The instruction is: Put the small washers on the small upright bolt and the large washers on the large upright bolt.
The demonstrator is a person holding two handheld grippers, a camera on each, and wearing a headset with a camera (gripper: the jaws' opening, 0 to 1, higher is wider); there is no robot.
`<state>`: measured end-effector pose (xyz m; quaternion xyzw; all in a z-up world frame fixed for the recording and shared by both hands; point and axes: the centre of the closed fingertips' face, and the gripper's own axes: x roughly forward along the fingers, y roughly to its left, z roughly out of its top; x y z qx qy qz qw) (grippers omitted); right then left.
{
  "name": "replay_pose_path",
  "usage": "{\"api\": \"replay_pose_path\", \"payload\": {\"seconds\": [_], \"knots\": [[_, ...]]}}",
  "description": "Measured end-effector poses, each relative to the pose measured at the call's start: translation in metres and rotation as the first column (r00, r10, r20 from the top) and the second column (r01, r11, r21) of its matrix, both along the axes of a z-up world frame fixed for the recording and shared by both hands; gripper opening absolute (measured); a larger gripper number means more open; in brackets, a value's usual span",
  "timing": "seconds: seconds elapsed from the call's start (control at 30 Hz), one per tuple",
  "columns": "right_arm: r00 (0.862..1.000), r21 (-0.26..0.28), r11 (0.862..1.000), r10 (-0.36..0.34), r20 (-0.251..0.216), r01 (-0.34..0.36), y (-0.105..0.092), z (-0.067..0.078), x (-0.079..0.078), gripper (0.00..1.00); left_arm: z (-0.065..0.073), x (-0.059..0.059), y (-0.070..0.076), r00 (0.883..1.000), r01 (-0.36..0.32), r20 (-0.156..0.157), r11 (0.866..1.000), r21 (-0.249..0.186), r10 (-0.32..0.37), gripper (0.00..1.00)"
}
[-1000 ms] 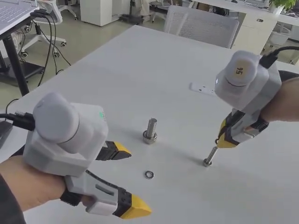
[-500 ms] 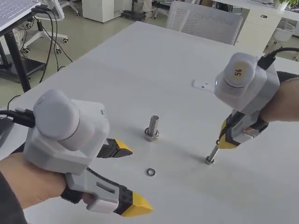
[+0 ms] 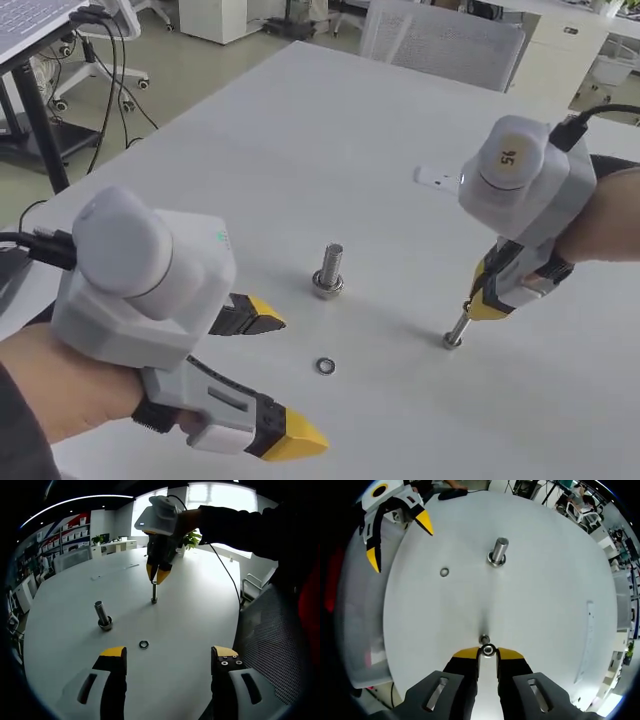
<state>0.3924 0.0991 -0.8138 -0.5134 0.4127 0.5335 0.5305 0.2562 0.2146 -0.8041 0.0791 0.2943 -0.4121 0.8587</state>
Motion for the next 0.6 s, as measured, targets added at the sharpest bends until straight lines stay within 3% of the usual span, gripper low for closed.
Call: {"api": "replay_pose_path", "payload": {"seconds": [0.27,0.6], "knots": [[1.000,-0.001,1.000,-0.004,-0.010,0.004,0.000,-0.004,0.004,0.14,0.001,0.002,0.000,1.000,-0.001,0.000,1.000,0.001,0.001,0.68],[1.000,-0.014,1.000,-0.010,-0.030,0.009,0.002,-0.020,0.003,0.14,0.000,0.002,0.000,1.000,-0.001,-0.004,1.000,0.003,0.001,0.68]]}}
